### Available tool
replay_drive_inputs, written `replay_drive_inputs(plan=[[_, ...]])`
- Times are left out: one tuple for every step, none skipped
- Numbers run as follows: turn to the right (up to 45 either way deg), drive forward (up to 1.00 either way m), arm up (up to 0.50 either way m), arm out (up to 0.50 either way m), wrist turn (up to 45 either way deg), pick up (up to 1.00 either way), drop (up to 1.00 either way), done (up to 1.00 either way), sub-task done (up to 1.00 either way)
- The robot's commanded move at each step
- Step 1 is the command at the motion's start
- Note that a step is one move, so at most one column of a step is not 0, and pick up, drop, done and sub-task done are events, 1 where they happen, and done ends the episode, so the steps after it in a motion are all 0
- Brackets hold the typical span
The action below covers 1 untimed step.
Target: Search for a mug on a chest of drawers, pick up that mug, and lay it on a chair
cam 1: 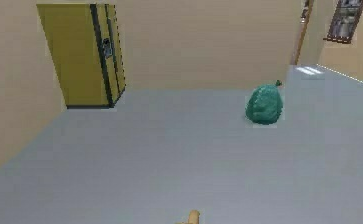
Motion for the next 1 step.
replay_drive_inputs(plan=[[-21.0,0.00,0.00,0.00,0.0,0.00,0.00,0.00,0.00]])
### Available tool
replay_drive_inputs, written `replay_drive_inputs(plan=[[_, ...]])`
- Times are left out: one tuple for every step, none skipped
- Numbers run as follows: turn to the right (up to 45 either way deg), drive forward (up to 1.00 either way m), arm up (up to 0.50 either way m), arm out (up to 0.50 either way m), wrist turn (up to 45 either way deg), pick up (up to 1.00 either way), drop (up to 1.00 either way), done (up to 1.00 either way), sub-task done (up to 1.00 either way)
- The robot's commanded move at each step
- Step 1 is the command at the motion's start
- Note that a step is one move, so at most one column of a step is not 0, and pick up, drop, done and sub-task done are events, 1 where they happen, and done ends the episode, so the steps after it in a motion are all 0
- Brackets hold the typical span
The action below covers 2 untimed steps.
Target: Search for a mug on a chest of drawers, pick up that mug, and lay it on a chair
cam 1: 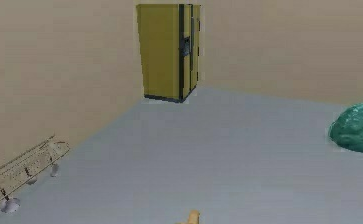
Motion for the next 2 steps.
replay_drive_inputs(plan=[[27.0,0.00,0.00,0.00,0.0,0.00,0.00,0.00,0.00],[-30.0,0.00,0.00,0.00,0.0,0.00,0.00,0.00,0.00]])
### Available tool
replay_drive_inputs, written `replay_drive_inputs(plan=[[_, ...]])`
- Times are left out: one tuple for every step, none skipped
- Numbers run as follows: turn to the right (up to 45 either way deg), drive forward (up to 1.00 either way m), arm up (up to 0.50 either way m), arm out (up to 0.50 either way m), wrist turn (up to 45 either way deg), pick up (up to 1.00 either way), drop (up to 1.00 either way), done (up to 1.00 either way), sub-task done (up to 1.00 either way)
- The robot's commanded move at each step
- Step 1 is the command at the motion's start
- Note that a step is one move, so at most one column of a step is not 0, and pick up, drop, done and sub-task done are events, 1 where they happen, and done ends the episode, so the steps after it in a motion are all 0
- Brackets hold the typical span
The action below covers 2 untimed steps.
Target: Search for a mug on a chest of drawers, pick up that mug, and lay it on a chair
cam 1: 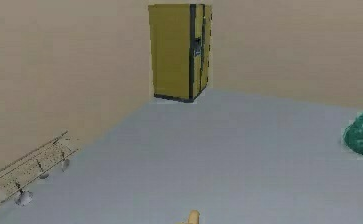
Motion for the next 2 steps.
replay_drive_inputs(plan=[[30.0,0.00,0.00,0.00,0.0,0.00,0.00,0.00,0.00],[-45.0,0.00,0.00,0.00,0.0,0.00,0.00,0.00,0.00]])
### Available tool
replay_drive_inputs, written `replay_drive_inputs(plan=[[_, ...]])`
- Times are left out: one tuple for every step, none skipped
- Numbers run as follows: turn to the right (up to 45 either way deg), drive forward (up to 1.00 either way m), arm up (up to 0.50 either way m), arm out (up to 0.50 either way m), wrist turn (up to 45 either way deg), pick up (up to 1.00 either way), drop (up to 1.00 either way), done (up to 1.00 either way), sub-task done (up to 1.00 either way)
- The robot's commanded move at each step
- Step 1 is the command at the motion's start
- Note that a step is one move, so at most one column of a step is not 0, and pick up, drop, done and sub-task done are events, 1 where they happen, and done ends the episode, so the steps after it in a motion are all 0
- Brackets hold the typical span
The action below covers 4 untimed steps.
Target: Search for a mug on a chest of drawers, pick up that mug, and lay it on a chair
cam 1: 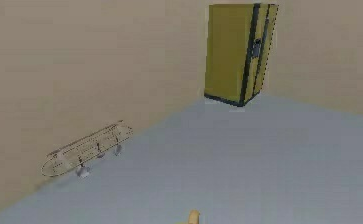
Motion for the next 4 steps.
replay_drive_inputs(plan=[[-36.0,0.00,0.00,0.00,0.0,0.00,0.00,0.00,0.00],[0.0,0.40,0.00,0.00,0.0,0.00,0.00,0.00,0.00],[45.0,0.00,0.00,0.00,0.0,0.00,0.00,0.00,0.00],[45.0,0.00,0.00,0.00,0.0,0.00,0.00,0.00,0.00]])
